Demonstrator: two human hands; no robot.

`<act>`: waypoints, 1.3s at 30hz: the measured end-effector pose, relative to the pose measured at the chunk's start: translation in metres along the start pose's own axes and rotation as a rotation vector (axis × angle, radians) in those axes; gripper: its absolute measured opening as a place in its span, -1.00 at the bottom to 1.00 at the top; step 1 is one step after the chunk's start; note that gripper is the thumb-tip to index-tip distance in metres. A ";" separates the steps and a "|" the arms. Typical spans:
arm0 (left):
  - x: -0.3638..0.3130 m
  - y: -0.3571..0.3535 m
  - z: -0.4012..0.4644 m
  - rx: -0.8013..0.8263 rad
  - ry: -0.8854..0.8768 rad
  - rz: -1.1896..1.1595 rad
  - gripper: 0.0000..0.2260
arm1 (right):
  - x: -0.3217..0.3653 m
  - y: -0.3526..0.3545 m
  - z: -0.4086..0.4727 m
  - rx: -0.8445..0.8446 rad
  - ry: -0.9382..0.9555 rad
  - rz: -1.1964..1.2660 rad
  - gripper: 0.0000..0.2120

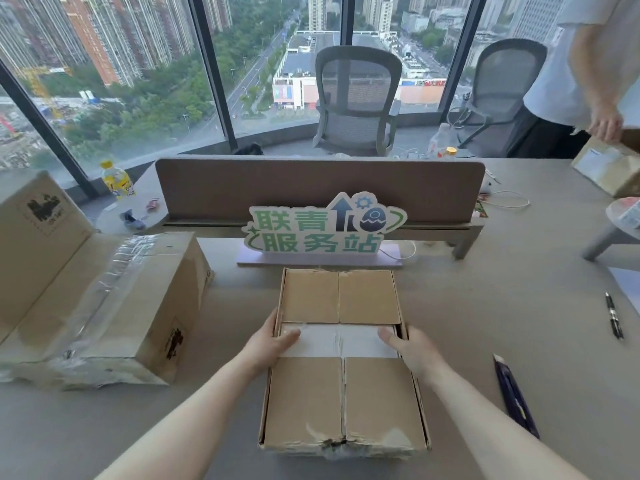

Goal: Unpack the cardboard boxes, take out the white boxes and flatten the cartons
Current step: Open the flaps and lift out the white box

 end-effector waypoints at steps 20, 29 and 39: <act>-0.081 0.025 0.007 -0.721 -0.481 0.683 -0.66 | 0.058 0.022 0.012 -0.494 0.460 -0.608 -0.55; -0.110 0.029 0.077 -0.356 -0.414 0.368 -0.48 | 0.102 0.003 0.069 -0.106 0.318 -0.595 -0.51; -0.070 0.011 0.119 -0.314 -0.314 0.617 -0.78 | 0.069 -0.012 0.120 -0.088 0.199 -0.894 -0.70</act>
Point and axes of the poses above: each hand's wrist, its own z-axis towards the middle knuckle, its own y-axis out of the back of the hand, x = y × z, the point moved 1 cm from there along z, towards the middle knuckle, and after that the axes turned 7 degrees about z, right-handed, at the moved point
